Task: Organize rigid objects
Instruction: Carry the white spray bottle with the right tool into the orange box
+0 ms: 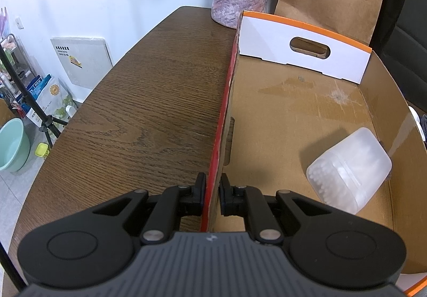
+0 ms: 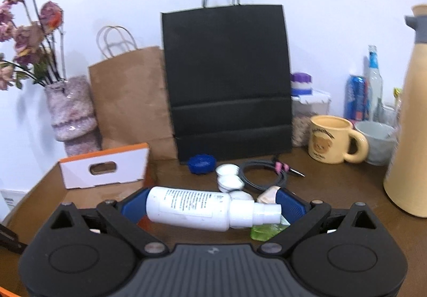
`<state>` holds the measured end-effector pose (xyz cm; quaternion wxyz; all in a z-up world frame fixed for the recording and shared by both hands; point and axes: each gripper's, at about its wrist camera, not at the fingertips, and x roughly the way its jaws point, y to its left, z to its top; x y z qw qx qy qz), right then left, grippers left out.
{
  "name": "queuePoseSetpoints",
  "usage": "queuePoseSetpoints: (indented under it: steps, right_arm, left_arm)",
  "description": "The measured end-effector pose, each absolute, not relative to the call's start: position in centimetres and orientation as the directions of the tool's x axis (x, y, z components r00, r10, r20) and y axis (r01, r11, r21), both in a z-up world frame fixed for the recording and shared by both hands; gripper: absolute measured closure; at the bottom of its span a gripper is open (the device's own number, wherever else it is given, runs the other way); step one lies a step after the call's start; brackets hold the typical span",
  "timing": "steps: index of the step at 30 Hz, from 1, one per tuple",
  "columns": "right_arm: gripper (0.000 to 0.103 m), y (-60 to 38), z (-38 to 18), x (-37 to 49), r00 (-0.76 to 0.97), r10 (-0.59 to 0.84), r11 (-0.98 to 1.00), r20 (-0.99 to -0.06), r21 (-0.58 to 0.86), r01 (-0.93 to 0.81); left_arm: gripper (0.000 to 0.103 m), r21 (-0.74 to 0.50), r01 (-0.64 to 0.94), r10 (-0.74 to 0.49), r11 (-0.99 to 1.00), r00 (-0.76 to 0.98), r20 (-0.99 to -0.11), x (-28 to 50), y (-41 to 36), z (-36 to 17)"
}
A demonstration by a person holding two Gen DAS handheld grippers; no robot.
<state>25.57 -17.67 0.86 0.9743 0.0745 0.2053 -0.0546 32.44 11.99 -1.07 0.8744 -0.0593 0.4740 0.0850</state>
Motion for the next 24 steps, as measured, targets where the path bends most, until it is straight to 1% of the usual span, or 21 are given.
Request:
queuePoseSetpoints:
  steps: [6, 13, 24]
  right_arm:
    - [0.003, -15.8, 2.1, 26.3, 0.923, -0.009, 0.99, -0.384, 0.125, 0.062]
    - [0.003, -12.4, 3.4, 27.6, 0.929, 0.073, 0.995, -0.362, 0.09, -0.043]
    - [0.003, -8.2, 4.5, 30.3, 0.912, 0.177, 0.984, -0.371, 0.067, -0.163]
  left_arm:
    - [0.092, -0.022, -0.205, 0.093, 0.979, 0.537, -0.838, 32.4, 12.0, -1.0]
    - [0.092, -0.023, -0.205, 0.093, 0.978, 0.539, -0.837, 32.3, 12.0, -1.0]
    - [0.092, -0.025, -0.206, 0.093, 0.978, 0.541, -0.836, 32.3, 12.0, -1.0]
